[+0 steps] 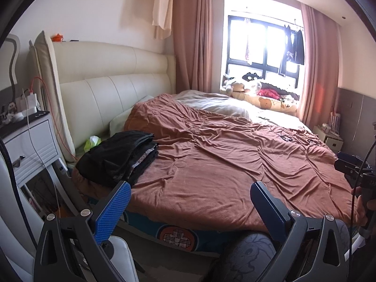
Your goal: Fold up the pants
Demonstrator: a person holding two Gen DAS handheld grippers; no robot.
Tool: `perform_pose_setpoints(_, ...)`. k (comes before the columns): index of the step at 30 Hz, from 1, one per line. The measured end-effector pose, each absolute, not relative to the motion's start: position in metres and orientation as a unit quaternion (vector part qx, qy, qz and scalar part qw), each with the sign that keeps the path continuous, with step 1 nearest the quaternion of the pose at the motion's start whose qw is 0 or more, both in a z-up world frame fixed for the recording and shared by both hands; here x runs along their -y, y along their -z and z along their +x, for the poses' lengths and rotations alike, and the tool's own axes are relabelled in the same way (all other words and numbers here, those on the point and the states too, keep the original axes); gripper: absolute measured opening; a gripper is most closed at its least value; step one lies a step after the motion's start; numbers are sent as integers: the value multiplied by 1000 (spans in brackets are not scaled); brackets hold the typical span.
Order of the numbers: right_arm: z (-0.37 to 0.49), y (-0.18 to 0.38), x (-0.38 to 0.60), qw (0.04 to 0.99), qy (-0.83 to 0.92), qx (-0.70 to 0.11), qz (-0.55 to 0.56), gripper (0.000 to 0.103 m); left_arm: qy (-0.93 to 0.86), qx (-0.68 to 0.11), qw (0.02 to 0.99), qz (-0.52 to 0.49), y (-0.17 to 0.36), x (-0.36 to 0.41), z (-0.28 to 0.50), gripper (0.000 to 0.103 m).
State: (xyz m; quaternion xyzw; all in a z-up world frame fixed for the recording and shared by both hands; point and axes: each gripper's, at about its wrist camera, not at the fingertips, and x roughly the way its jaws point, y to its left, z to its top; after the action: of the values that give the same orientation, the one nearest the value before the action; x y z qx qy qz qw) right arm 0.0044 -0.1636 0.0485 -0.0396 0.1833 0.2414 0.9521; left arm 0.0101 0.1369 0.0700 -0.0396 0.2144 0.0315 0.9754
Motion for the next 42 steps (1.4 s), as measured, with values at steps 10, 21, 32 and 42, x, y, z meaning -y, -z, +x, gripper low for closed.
perform_pose_setpoints(10, -54, -35, 173, 960, -234, -151, -39, 103, -31, -179, 981, -62, -60, -125, -21, 102)
perform_pose_setpoints(21, -96, -13, 190, 964, -229, -129, -32, 103, -34, -157, 985, -59, -56, -108, -56, 102)
perform_pose_setpoints(32, -121, 2, 211, 973, -200, -111, -29, 103, -12, -154, 987, -39, -43, -75, -74, 103)
perform_pose_setpoints(42, -117, 14, 214, 977, -177, -119, -15, 103, 5, -154, 987, -43, -28, -62, -70, 102)
